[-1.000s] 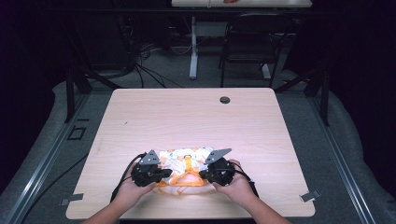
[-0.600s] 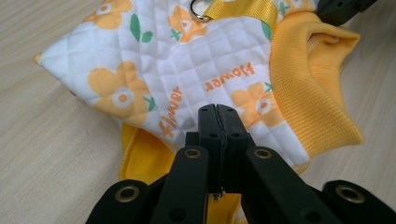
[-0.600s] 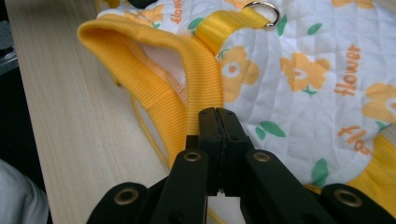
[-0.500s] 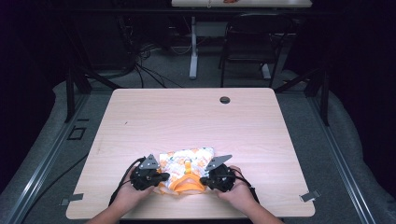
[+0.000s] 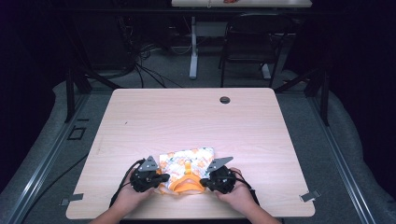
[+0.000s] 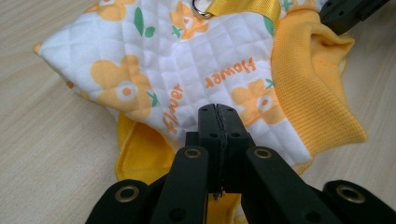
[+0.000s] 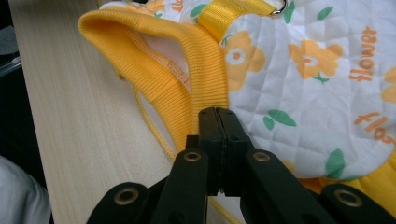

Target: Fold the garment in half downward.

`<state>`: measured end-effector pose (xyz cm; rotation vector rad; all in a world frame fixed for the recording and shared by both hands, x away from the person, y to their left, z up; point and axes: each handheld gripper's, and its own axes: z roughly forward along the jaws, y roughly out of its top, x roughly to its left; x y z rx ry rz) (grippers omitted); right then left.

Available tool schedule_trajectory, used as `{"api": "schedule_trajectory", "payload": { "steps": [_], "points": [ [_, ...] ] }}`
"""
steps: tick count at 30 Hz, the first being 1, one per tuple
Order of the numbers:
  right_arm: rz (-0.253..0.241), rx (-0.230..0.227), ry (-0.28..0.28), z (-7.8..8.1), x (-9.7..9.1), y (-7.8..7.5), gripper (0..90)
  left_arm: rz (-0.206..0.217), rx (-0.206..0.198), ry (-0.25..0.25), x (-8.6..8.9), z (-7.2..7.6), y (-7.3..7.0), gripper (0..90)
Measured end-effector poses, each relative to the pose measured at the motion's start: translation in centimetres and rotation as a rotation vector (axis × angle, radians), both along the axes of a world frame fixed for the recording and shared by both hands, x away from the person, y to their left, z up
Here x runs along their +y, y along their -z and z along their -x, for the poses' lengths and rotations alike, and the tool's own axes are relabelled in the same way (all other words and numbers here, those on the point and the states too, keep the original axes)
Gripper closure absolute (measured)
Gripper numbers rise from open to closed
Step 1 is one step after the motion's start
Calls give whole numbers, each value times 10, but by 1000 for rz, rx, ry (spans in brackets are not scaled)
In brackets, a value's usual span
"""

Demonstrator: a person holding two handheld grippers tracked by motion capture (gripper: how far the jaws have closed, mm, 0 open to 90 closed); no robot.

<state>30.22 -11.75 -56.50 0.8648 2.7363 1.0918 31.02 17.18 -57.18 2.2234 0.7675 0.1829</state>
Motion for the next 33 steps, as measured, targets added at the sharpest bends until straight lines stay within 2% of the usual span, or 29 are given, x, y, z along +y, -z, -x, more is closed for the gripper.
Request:
{"api": "schedule_trajectory", "payload": {
  "steps": [29,33],
  "points": [
    [1,-5,24,-10,3,0,898,-8,-1,-56,-5,-24,0,897],
    [-15,3,38,-14,2,1,898,-9,-8,-69,-6,-29,0,897]
  ]
}}
